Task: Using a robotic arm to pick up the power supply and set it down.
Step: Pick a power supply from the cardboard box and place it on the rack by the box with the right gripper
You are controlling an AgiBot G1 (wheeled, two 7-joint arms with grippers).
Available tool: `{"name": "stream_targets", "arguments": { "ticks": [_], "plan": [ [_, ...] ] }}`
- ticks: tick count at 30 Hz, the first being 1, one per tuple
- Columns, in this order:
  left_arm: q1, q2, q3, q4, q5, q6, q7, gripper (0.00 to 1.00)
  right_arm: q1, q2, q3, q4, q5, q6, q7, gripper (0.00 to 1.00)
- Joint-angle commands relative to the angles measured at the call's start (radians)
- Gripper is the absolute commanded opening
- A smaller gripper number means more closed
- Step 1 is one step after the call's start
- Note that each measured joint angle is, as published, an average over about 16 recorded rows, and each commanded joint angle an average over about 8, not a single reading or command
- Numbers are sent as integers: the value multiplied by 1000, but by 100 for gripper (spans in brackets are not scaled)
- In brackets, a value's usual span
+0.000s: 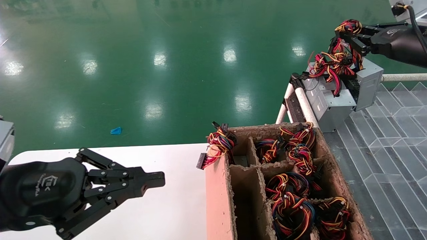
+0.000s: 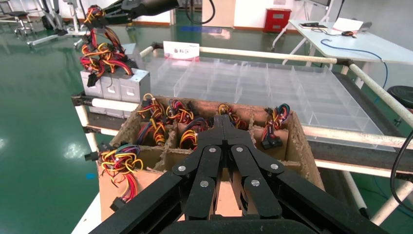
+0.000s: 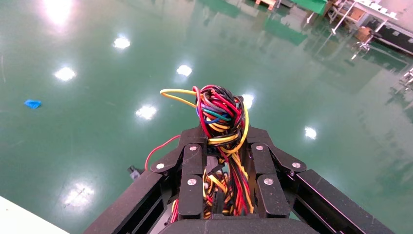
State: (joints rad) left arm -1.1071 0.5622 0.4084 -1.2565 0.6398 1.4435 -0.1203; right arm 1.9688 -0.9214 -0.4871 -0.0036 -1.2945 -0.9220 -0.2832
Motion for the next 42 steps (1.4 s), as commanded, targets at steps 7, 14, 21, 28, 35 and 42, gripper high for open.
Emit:
{"name": "stream_targets", "arguments": {
  "ticks": [7,14,21,28,35,42],
  "plan": [
    [0,0,0,0,0,0,0,0,-11,-4,9,-2,12,9,-2,0],
    [0,0,0,0,0,0,0,0,-24,17,19,-6,28,-6,3,0],
    [0,0,0,0,0,0,0,0,-17,11,29,3,41,-11,8,0],
    [0,0,0,0,0,0,0,0,-15,4,31,1,45,-18,18,0],
    [0,0,0,0,0,0,0,0,-22,5,45,-9,64,-34,42,0],
    [0,0,0,0,0,0,0,0,-32,24,49,-14,70,-42,54,0]
  ]
}}
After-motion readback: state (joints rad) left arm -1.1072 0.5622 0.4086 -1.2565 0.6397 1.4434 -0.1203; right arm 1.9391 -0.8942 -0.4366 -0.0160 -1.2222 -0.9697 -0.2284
